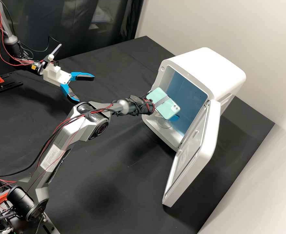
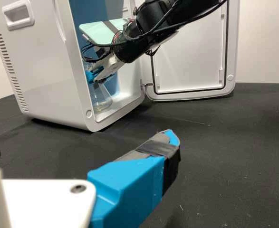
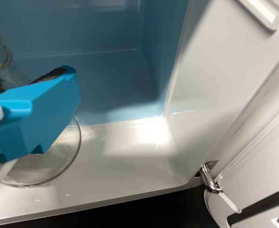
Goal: Place the flask in the incubator
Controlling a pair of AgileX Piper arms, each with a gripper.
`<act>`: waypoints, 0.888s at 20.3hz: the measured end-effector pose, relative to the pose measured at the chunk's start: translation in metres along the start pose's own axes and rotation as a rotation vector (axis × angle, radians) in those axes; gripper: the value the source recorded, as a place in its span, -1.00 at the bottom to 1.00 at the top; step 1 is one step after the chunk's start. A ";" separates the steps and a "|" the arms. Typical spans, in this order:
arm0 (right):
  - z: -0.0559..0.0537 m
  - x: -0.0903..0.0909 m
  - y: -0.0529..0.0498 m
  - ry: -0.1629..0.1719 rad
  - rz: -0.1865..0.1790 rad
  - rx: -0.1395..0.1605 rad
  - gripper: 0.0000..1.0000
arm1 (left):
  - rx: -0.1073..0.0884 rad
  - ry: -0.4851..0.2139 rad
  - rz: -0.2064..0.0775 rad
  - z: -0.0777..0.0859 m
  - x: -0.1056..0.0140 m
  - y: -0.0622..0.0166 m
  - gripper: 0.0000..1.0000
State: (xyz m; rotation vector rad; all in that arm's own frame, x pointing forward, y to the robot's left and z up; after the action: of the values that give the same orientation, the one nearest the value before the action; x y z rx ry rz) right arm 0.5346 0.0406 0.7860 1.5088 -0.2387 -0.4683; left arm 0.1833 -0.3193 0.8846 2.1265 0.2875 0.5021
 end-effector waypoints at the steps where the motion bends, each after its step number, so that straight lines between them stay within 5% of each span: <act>1: 0.000 0.000 0.000 -0.002 0.001 -0.007 -1.00 | -0.001 0.001 0.000 0.000 0.000 0.0000 1.00; 18: 0.004 0.006 -0.005 -0.016 -0.009 -0.017 -1.00 | -0.010 0.050 -0.008 -0.008 0.000 -0.0022 1.00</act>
State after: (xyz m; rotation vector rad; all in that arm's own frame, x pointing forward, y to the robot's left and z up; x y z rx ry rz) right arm 0.5378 0.0339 0.7808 1.4905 -0.2398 -0.4882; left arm 0.1794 -0.3124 0.8868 2.1044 0.3213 0.5509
